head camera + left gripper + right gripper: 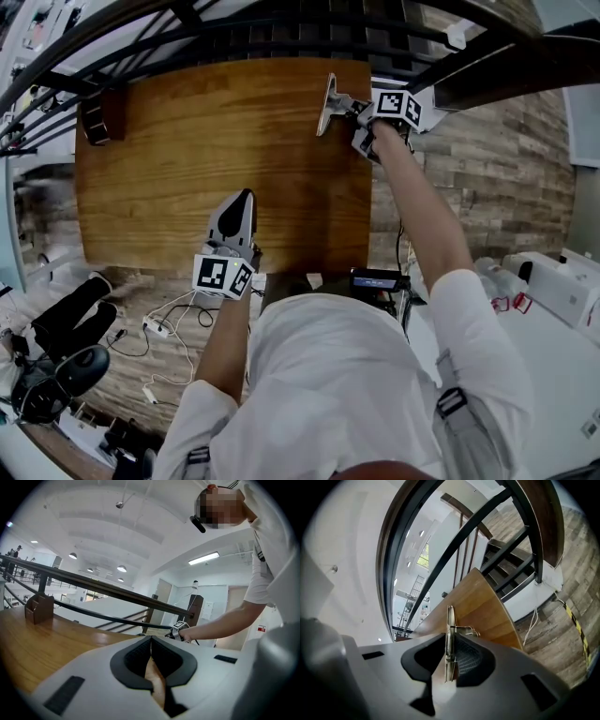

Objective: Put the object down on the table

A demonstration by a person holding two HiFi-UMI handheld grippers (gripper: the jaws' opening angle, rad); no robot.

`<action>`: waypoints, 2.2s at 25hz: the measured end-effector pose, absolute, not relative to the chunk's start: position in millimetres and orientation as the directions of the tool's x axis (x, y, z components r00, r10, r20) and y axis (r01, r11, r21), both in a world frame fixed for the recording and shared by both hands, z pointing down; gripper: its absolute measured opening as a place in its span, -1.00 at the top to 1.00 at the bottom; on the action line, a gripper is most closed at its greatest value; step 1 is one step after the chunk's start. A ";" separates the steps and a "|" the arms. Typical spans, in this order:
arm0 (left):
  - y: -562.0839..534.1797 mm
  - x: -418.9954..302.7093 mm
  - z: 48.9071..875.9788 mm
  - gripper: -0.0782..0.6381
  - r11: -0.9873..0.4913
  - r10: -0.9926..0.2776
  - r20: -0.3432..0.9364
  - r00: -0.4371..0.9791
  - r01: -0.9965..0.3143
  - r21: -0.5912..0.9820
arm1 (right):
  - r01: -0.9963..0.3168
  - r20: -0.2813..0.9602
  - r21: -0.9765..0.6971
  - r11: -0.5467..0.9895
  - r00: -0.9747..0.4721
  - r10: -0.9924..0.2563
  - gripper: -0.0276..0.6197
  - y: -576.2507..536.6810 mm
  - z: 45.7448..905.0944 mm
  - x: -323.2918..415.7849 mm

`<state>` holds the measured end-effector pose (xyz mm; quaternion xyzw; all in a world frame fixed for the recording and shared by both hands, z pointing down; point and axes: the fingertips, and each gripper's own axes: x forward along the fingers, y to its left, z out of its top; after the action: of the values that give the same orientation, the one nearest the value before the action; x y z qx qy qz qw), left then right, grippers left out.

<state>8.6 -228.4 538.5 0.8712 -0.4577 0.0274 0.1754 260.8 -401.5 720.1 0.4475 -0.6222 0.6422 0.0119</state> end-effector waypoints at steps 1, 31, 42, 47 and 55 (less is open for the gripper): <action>-227.8 9.4 538.0 0.73 -0.520 -0.787 0.207 0.581 -0.806 0.284 | -0.575 0.591 -0.787 -0.225 -0.597 -0.542 0.74 -400.5 719.5 261.8; -229.2 -4.9 437.4 0.73 -0.499 -0.850 0.068 0.523 -0.839 0.217 | -0.931 0.070 -0.181 0.317 -0.334 -0.940 0.82 -246.2 421.3 259.3; -198.0 -10.9 409.9 0.73 -0.458 -0.878 0.078 0.473 -0.876 0.154 | -0.976 0.075 0.021 0.216 -0.214 -0.974 0.82 -185.6 401.3 278.1; -195.2 -8.2 414.4 0.73 -0.460 -0.877 0.084 0.473 -0.877 0.142 | -0.974 0.108 0.026 0.225 -0.221 -0.969 0.82 -186.7 419.2 280.3; -195.6 -9.3 409.7 0.73 -0.420 -0.901 0.072 0.428 -0.901 0.104 | -0.977 0.094 0.050 0.208 -0.203 -0.975 0.82 -186.8 411.8 290.8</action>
<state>-9.3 -195.6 409.7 0.8427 -0.5346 0.0025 0.0631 290.8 -186.8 411.8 0.6293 -0.7754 0.0101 0.0521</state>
